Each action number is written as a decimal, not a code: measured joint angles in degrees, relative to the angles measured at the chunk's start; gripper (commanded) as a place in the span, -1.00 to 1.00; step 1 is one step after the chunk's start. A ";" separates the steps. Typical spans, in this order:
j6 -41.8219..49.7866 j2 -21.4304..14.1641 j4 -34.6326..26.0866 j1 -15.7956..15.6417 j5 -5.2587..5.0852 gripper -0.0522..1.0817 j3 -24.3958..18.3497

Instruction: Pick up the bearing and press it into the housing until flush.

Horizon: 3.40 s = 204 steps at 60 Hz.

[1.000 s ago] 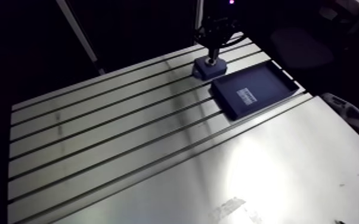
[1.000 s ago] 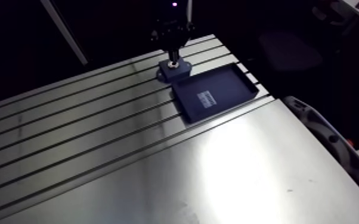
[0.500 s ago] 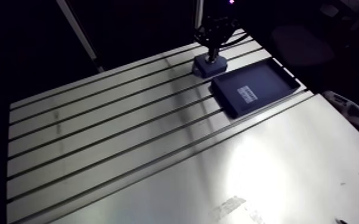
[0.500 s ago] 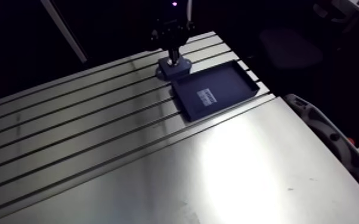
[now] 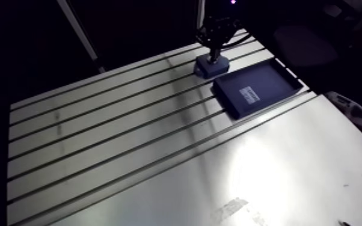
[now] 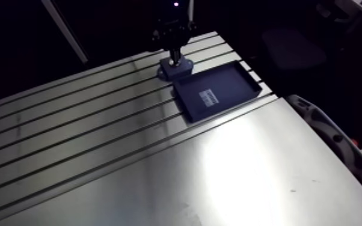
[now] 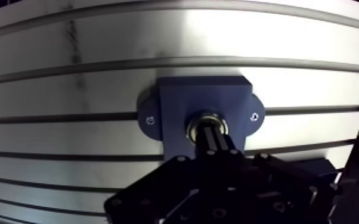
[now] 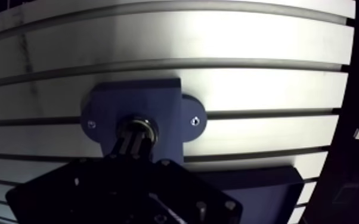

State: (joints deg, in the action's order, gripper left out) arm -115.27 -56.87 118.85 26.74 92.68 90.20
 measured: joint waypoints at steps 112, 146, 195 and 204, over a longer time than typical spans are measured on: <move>-0.16 0.93 1.07 -0.18 0.17 0.99 0.23; -0.44 1.00 1.08 -0.20 0.17 0.99 0.36; -0.72 0.84 1.02 -0.21 0.07 0.99 0.49; -0.72 -0.39 0.79 -0.33 0.04 0.99 0.36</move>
State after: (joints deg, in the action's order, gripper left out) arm -115.99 -57.25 119.64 26.41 92.73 90.56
